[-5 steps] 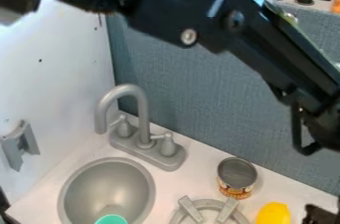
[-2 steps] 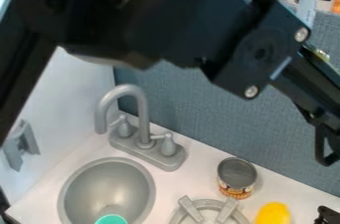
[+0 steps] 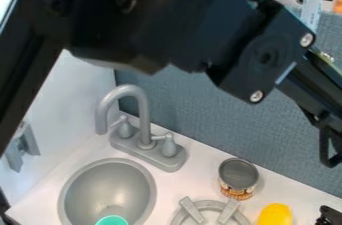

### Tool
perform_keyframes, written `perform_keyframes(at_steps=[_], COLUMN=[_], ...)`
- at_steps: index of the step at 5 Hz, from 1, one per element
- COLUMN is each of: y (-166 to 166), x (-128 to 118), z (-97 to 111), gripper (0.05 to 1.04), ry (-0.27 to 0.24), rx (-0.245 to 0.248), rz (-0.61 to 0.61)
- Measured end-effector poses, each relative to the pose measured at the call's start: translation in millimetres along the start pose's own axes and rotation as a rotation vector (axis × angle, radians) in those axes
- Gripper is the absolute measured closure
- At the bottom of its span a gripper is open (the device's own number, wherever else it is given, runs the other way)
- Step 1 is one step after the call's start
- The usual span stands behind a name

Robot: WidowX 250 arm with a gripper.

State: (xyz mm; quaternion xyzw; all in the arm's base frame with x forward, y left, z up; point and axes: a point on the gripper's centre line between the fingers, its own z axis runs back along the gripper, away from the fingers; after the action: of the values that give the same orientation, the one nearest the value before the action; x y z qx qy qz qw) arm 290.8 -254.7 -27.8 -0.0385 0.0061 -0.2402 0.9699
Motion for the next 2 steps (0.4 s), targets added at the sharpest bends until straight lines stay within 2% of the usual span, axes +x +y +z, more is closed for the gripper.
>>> perform_keyframes(at_steps=[1,2], y=[4.2,5.2], x=[-2.7,-3.0], z=[-3.2,-3.4], gripper=[0.584,0.465], ry=[0.016,0.02], rx=[0.025,0.031], rz=[0.012,0.009])
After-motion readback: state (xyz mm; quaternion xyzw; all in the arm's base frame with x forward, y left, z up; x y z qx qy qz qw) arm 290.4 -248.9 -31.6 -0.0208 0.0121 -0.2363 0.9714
